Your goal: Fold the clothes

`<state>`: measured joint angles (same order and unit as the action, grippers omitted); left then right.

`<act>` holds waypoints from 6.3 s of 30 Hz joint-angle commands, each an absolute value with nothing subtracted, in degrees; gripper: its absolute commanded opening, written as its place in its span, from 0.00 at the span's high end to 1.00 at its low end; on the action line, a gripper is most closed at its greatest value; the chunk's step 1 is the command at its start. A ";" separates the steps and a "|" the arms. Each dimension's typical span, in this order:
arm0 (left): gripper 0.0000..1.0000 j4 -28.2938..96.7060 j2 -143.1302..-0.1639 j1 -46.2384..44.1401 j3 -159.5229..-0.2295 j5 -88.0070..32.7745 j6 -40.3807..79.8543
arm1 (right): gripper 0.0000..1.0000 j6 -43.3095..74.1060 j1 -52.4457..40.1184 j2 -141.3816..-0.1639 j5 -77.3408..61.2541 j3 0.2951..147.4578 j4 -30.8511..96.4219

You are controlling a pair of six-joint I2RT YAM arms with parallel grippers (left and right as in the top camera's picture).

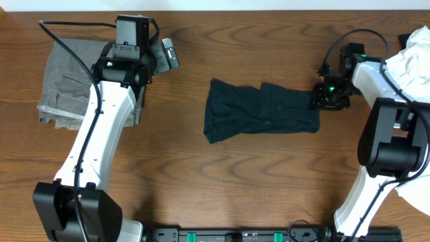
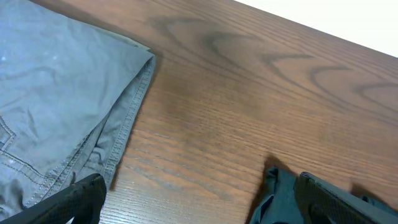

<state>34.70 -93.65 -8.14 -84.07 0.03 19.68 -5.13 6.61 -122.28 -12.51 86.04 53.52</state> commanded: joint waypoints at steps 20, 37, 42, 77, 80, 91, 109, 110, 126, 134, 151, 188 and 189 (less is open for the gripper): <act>0.02 34.92 -94.04 -8.05 -84.25 0.73 19.79 | 0.99 0.16 15.00 -123.96 -9.50 101.01 67.90; 0.02 34.92 -94.04 -8.05 -84.25 0.71 19.79 | 0.99 0.21 9.06 -123.96 -19.51 122.58 85.54; 0.02 34.92 -94.04 -8.05 -84.25 0.73 19.79 | 0.99 0.40 3.55 -123.96 -19.94 124.09 85.95; 0.02 34.92 -94.04 -8.05 -84.25 0.71 19.79 | 0.75 2.09 -17.39 -123.96 -10.61 111.83 68.82; 0.02 34.92 -94.04 -8.05 -84.25 0.73 19.79 | 0.74 -1.08 -17.23 -123.96 -10.70 112.62 71.92; 0.02 34.92 -94.04 -8.05 -84.25 0.73 19.79 | 0.70 7.94 -25.04 -123.98 8.14 108.14 71.72; 0.02 34.92 -94.04 -8.05 -84.25 0.73 19.79 | 0.66 10.68 -27.83 -124.01 15.94 97.62 61.76; 0.02 34.92 -94.04 -8.05 -84.25 0.73 19.79 | 0.66 10.68 -28.08 -124.01 14.52 97.62 61.80; 0.02 34.92 -94.04 -8.05 -84.25 0.73 19.79 | 0.64 10.68 -29.12 -124.01 12.21 95.77 61.84; 0.02 34.92 -94.04 -8.05 -84.25 0.73 19.79 | 0.66 10.68 -29.12 -124.01 16.19 93.23 58.48; 0.02 34.92 -94.04 -8.05 -84.25 0.73 19.79 | 0.99 10.68 -29.12 -123.96 16.36 94.32 58.74; 0.02 34.92 -94.04 -8.05 -84.25 0.73 19.79 | 0.67 8.71 -30.17 -123.28 2.39 106.30 65.19; 0.02 34.92 -94.04 -8.05 -84.25 0.73 19.79 | 0.67 8.54 -29.67 -122.89 1.56 106.63 65.49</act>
